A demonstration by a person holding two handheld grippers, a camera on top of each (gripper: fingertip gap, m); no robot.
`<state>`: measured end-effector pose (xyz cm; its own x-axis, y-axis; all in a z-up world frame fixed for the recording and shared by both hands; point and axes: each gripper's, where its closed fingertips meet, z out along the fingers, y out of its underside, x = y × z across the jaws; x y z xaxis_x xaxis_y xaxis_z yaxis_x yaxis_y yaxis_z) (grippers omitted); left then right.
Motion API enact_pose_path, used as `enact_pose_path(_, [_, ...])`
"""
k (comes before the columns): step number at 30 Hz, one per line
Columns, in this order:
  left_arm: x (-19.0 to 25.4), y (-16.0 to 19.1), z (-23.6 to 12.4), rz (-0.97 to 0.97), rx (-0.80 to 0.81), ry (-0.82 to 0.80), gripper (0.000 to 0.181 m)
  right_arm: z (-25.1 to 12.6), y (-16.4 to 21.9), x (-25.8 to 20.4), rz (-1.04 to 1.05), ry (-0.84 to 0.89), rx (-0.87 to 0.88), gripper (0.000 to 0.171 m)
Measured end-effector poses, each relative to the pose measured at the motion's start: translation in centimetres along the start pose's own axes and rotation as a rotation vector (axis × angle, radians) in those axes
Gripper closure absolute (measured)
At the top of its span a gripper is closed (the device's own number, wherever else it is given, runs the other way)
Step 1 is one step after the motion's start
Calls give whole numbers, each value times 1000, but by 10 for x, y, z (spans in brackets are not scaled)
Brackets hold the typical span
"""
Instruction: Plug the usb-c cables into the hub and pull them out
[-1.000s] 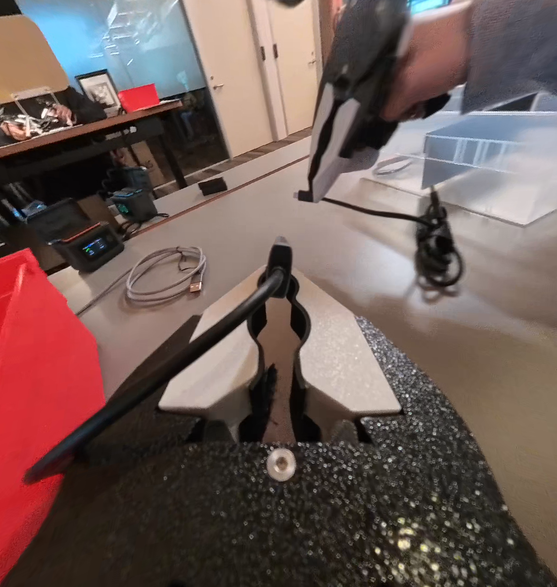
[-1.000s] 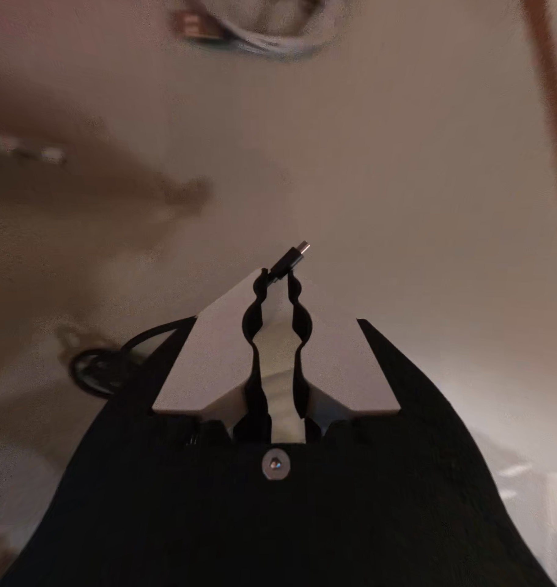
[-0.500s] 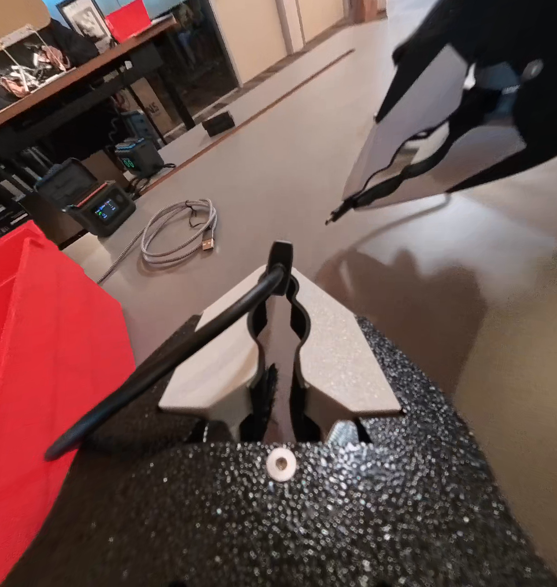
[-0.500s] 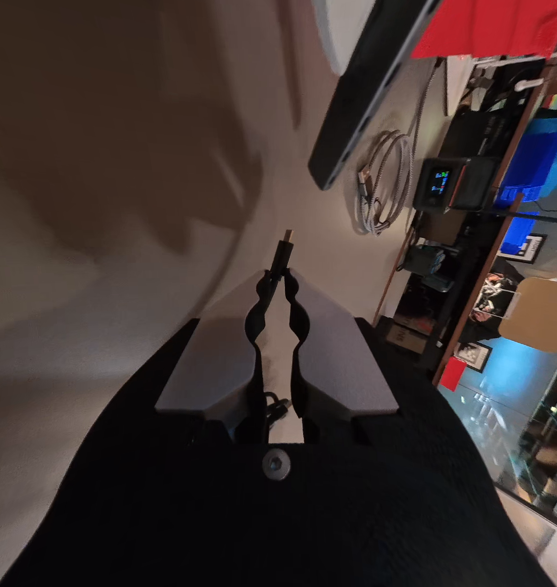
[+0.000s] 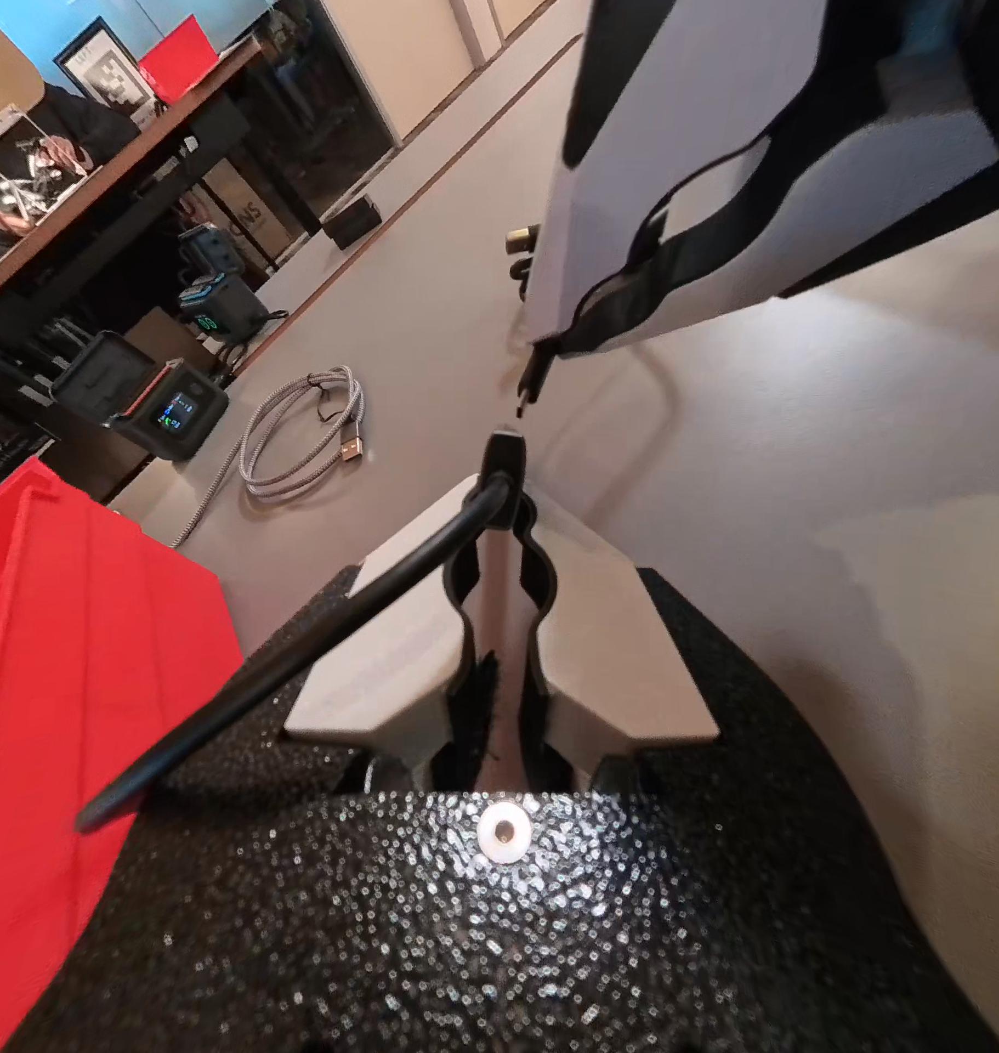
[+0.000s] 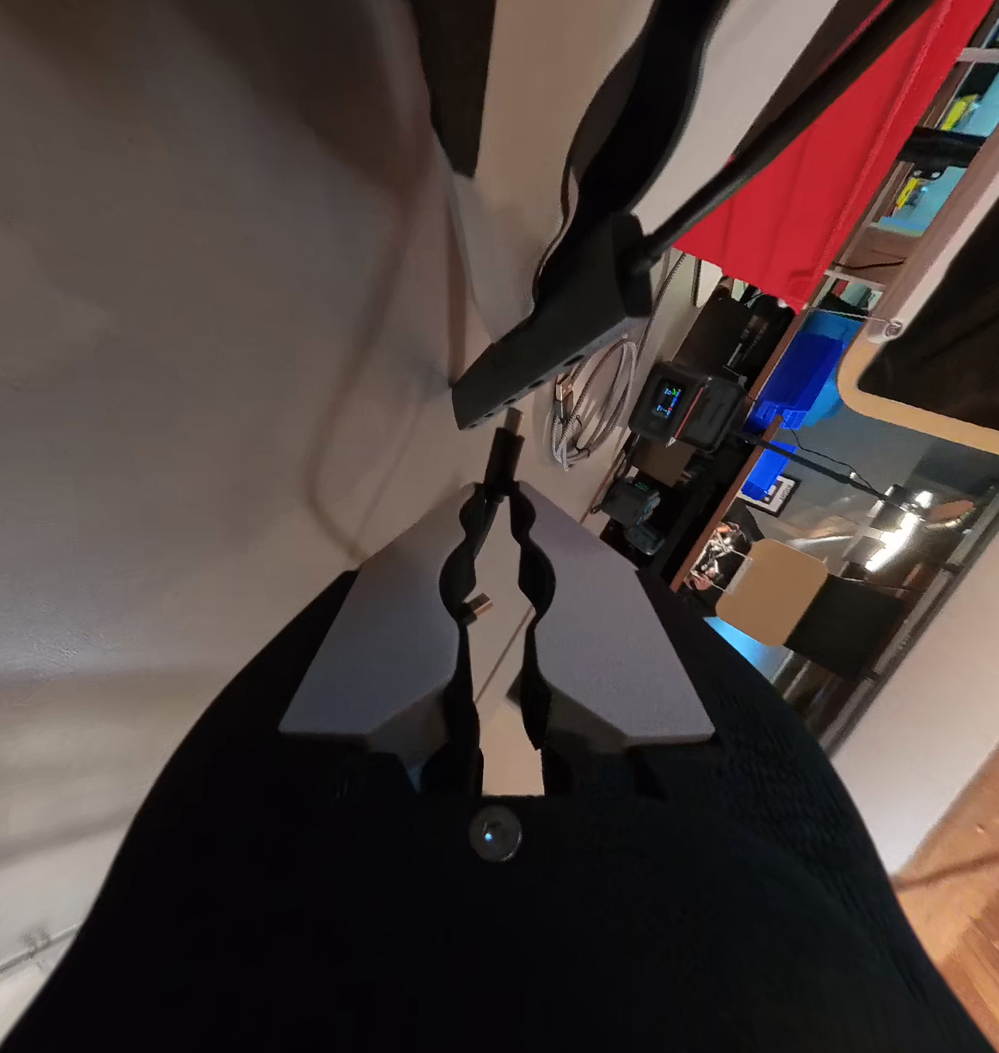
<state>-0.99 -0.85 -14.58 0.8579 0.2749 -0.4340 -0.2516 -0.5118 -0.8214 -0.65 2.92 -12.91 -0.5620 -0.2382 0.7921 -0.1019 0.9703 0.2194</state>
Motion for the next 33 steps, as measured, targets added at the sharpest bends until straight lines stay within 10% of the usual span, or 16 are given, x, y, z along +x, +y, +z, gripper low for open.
enact_pose_path(33, [1, -4, 5, 75, -49, -40, 176, 9, 9, 0, -307, 121, -261, 164])
